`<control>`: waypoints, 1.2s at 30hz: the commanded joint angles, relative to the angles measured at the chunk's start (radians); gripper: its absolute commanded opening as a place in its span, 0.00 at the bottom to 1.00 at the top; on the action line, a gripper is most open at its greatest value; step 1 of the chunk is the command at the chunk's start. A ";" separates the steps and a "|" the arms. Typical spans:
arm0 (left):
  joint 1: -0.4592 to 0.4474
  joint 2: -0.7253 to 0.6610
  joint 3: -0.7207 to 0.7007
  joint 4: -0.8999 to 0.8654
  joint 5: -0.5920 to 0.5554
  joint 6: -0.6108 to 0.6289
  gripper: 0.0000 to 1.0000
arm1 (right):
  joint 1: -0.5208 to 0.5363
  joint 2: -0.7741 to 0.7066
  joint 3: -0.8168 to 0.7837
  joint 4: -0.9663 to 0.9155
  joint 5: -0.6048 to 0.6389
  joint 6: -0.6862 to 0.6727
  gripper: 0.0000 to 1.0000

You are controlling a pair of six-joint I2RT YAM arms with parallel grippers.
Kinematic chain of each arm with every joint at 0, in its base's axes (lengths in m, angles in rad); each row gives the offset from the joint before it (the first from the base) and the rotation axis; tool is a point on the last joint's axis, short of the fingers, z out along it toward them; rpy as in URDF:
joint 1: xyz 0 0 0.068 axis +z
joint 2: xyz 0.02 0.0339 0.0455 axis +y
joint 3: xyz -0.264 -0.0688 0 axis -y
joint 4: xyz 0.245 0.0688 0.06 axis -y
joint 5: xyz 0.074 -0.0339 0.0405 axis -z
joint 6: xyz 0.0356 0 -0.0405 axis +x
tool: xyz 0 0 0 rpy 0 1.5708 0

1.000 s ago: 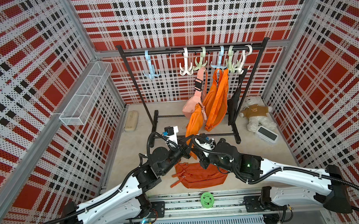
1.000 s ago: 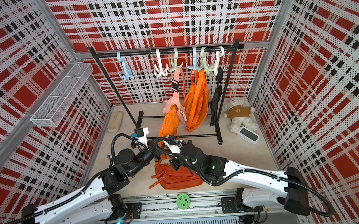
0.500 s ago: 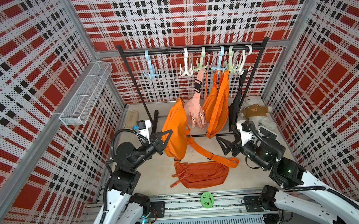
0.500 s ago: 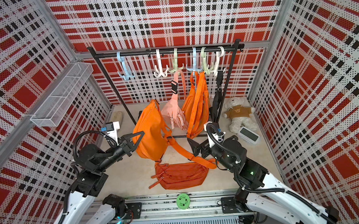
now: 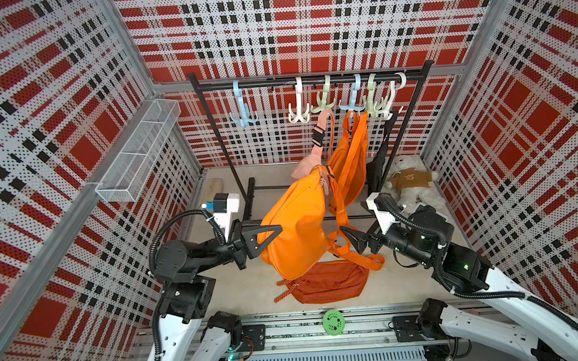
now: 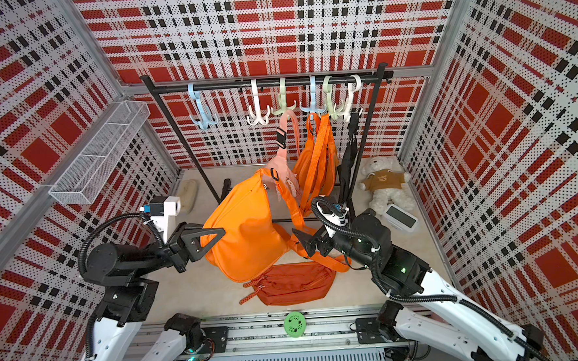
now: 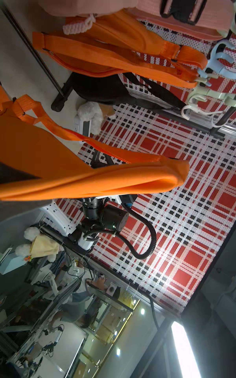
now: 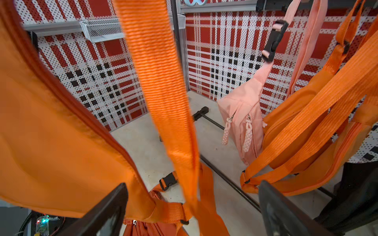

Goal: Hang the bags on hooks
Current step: Hang the bag on the hook.

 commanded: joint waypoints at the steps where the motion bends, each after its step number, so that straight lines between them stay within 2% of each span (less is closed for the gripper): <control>1: -0.013 0.002 0.020 0.034 0.032 -0.028 0.00 | -0.002 -0.003 0.032 0.023 0.022 -0.054 1.00; 10: -0.040 0.020 0.043 0.036 0.016 -0.016 0.00 | -0.002 0.111 0.099 0.060 -0.037 -0.088 1.00; 15: -0.041 0.016 0.049 0.034 0.025 -0.018 0.00 | -0.005 0.123 0.118 0.049 -0.085 -0.116 1.00; 21: -0.072 0.014 0.056 0.034 0.024 -0.013 0.00 | -0.028 0.139 0.139 0.025 -0.190 -0.125 0.88; 23: -0.073 0.012 0.057 0.033 0.022 -0.014 0.00 | -0.032 0.148 0.145 0.025 -0.165 -0.116 0.89; 25: -0.071 0.007 0.056 0.030 0.010 -0.014 0.00 | -0.032 0.149 0.144 0.029 -0.094 -0.099 0.95; 30: -0.059 -0.013 0.057 -0.034 -0.040 0.026 0.00 | -0.029 0.114 0.090 0.070 0.102 -0.075 0.99; 36: -0.055 -0.012 0.069 -0.052 -0.037 0.035 0.00 | -0.028 0.107 0.083 0.076 0.025 -0.087 0.92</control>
